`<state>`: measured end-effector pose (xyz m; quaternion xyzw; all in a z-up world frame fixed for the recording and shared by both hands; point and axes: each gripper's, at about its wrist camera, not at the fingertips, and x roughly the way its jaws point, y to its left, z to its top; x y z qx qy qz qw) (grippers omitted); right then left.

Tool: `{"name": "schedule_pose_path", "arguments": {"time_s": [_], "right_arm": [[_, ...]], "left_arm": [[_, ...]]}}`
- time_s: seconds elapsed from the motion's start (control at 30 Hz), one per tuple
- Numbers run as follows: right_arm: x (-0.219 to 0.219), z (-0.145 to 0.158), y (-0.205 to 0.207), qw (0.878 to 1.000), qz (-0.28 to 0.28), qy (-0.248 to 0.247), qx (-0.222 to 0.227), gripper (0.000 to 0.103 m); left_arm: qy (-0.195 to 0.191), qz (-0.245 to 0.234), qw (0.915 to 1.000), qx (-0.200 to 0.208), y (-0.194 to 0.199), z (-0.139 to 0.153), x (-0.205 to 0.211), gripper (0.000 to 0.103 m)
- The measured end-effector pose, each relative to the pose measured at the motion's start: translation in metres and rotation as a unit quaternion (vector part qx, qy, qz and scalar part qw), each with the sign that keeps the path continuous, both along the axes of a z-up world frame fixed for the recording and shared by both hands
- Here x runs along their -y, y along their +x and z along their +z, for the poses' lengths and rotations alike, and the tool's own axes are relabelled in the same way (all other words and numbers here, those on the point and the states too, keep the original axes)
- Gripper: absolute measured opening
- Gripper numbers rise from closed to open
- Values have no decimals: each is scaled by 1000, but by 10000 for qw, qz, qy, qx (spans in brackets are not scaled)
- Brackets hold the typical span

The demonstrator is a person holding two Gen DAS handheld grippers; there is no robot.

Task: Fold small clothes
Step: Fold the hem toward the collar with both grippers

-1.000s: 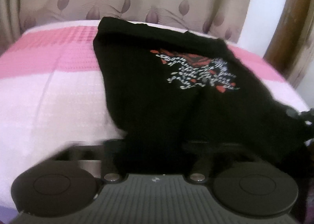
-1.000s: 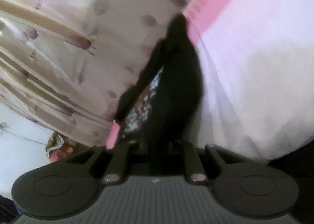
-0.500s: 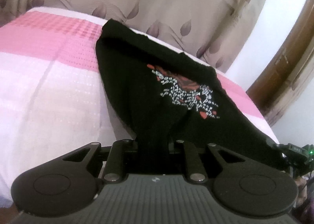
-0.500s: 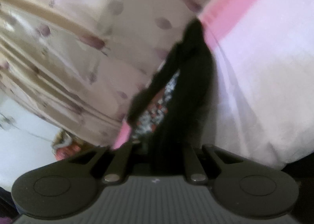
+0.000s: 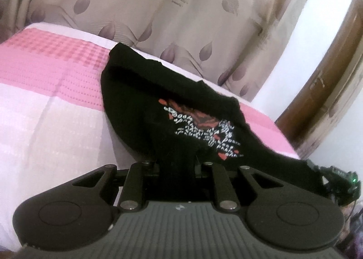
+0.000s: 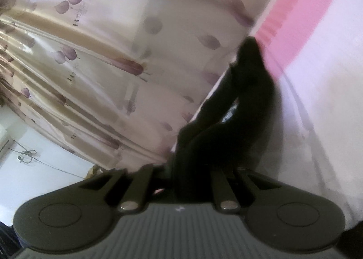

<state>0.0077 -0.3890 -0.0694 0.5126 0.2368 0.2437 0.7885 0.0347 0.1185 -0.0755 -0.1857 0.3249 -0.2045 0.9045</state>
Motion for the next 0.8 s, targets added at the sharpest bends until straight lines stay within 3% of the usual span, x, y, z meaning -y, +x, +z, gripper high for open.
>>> {"name": "schedule_pose_path", "arguments": {"time_s": [0.13, 0.37, 0.8], "right_arm": [[5, 10, 7, 9998, -70, 153, 132, 9], [11, 21, 19, 9993, -121, 194, 287, 9], [19, 35, 77, 9990, -164, 168, 383, 9]], "left_arm": [[-148, -17, 9999, -42, 6, 4, -4, 20], [10, -156, 9999, 41, 12, 10, 3, 21], [217, 173, 9993, 261, 54, 32, 14, 21]]}}
